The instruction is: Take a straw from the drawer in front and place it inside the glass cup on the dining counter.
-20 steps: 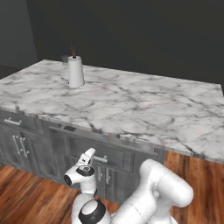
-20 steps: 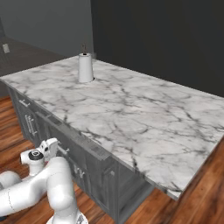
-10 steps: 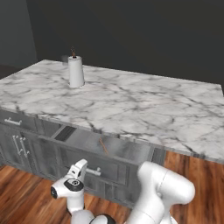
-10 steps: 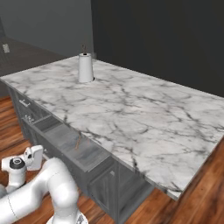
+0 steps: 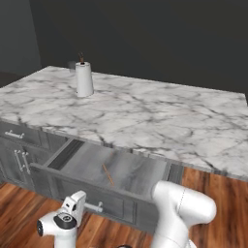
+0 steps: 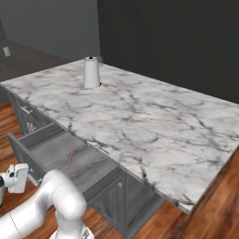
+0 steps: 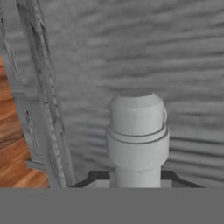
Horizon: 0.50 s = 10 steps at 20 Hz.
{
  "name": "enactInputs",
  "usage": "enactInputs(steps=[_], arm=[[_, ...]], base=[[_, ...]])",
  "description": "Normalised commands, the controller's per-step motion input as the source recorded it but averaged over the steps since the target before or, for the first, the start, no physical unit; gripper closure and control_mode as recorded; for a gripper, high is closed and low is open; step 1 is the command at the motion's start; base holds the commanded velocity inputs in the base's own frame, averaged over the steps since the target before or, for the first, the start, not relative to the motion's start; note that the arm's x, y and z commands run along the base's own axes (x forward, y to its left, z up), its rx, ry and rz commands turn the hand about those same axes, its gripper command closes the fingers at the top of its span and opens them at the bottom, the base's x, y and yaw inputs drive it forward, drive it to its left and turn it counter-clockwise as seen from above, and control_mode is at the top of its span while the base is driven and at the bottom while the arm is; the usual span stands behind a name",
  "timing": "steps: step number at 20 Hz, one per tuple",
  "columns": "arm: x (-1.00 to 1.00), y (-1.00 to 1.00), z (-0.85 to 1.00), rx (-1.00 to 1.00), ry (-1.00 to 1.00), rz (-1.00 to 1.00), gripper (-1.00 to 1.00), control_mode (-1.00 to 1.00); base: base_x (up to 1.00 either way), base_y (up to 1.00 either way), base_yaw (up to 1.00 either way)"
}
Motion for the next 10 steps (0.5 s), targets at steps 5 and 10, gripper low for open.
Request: enactInputs(steps=[5,10], arm=[[-0.68,0.32,0.00,0.00,0.07,-0.12,1.00,-1.00],[-0.43,0.29,-0.04,0.00,0.00,-0.10,-1.00,-1.00]], base=[[0.00,0.00,0.00],[0.00,0.00,0.00]])
